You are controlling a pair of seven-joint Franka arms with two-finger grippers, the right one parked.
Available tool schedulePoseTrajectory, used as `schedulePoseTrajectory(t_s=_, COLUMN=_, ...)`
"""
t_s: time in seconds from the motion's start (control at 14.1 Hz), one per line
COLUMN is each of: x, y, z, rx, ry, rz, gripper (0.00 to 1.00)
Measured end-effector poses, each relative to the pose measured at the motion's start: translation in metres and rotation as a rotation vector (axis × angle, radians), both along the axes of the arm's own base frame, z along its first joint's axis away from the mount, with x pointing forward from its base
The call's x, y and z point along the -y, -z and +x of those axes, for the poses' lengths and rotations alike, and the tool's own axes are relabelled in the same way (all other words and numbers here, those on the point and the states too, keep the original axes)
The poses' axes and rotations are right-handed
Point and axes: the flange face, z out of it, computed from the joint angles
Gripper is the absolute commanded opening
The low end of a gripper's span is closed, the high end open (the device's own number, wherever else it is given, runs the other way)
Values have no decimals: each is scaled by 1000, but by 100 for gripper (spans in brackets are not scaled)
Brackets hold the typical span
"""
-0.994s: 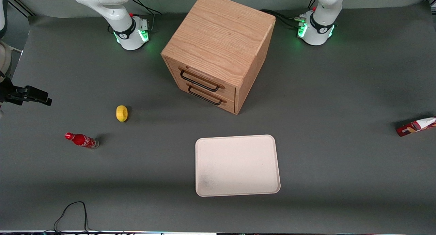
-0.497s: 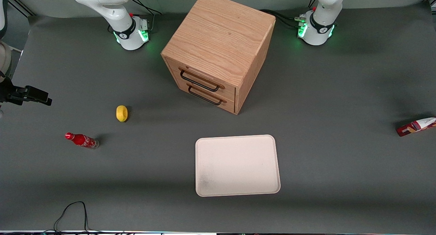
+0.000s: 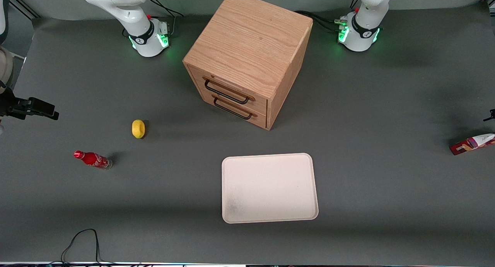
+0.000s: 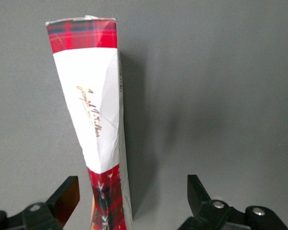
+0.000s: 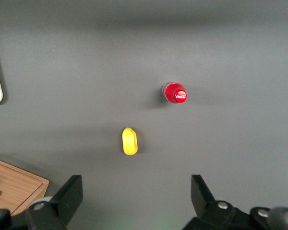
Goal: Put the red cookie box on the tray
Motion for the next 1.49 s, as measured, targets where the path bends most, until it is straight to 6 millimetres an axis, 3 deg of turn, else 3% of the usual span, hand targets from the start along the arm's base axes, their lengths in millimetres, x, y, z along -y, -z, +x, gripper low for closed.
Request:
schedulePoseTrajectory(t_s=0.14, x=0, y=0, z=0, rx=1, ry=0, rz=-1, gripper=98)
schedulePoseTrajectory(t_s=0.21, x=0, y=0, z=0, rx=1, ry=0, rz=-2, gripper=84)
schedulePoseTrajectory(t_s=0.28, x=1, y=1, z=0, rx=1, ry=0, rz=-3, gripper=13)
schedulePoseTrajectory(t_s=0.36, x=0, y=1, z=0, rx=2, ry=2, rz=-2, gripper=0)
schedulePoseTrajectory(t_s=1.21, x=3, y=2, z=6, rx=18, ry=36, rz=-4, gripper=0)
schedulePoseTrajectory(t_s=1.35, x=7, y=-12, z=14, rx=20, ry=32, rz=-10, gripper=0)
schedulePoseTrajectory(t_s=1.49, x=11, y=-46, z=24, rx=4, ry=22, rz=-22, gripper=0)
